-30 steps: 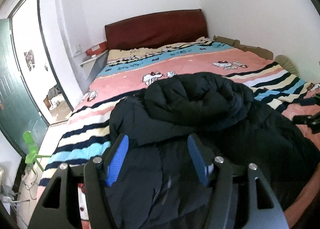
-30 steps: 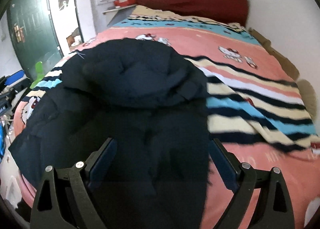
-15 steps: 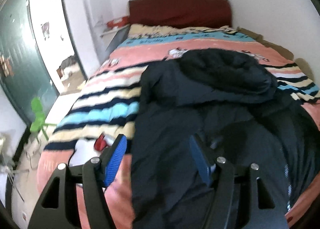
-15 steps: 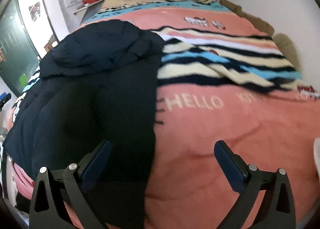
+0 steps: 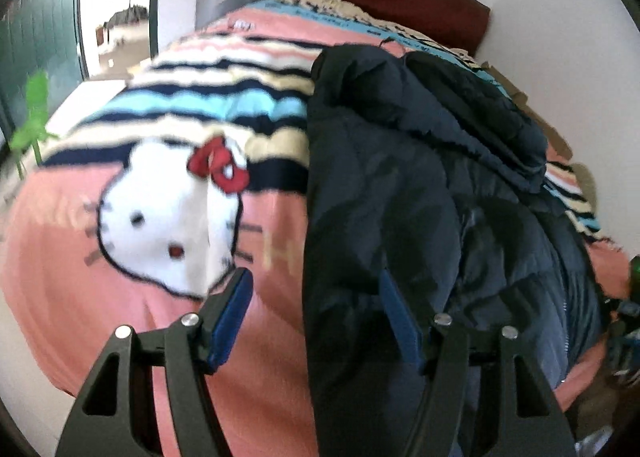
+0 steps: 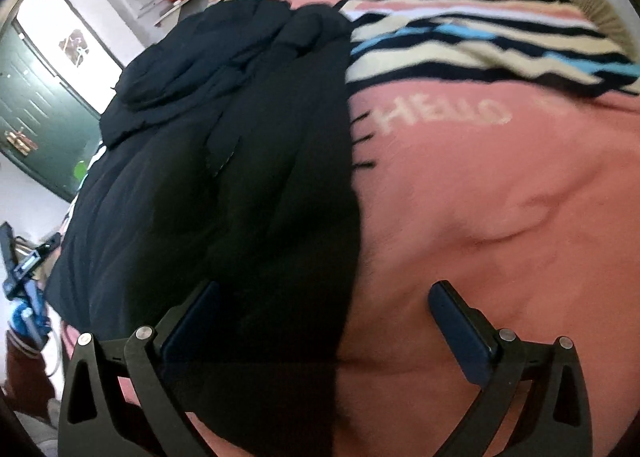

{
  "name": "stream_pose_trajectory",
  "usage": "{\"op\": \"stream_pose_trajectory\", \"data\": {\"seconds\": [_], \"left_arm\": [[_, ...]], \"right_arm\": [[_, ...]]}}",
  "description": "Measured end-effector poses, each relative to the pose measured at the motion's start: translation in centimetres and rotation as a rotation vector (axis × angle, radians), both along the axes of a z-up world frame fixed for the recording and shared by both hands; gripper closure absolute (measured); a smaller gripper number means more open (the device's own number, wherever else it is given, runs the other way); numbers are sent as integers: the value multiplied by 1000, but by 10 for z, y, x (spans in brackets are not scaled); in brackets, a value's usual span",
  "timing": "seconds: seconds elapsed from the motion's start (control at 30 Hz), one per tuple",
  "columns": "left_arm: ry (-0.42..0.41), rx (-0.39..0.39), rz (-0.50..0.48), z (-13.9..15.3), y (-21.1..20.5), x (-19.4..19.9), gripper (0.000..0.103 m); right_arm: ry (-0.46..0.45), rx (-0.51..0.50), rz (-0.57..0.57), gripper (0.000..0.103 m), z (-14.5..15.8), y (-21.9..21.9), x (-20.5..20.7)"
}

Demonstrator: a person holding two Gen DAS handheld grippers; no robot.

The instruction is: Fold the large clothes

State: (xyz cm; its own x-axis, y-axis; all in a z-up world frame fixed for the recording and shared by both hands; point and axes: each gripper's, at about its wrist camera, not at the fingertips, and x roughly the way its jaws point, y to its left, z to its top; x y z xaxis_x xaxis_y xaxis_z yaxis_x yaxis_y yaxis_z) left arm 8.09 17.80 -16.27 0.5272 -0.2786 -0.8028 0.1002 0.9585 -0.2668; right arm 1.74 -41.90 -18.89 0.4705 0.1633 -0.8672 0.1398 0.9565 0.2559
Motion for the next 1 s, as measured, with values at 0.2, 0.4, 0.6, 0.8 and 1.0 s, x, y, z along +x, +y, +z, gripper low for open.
{"op": "stream_pose_trajectory", "data": {"seconds": [0.2, 0.4, 0.6, 0.8, 1.0], "left_arm": [[58, -136, -33, -19, 1, -11, 39], [122, -275, -44, -29, 2, -25, 39], [177, -367, -72, -39, 5, -41, 39], [214, -469, -61, -46, 5, -44, 39], [192, -538, -94, -37, 6, -45, 39]], "right_arm": [[30, 65, 36, 1, -10, 7, 2], [45, 123, 121, 1, -13, 21, -1], [47, 177, 168, 18, -18, 31, -8], [32, 230, 180, 31, -16, 31, -5], [12, 290, 153, 38, -17, 27, -2]]}}
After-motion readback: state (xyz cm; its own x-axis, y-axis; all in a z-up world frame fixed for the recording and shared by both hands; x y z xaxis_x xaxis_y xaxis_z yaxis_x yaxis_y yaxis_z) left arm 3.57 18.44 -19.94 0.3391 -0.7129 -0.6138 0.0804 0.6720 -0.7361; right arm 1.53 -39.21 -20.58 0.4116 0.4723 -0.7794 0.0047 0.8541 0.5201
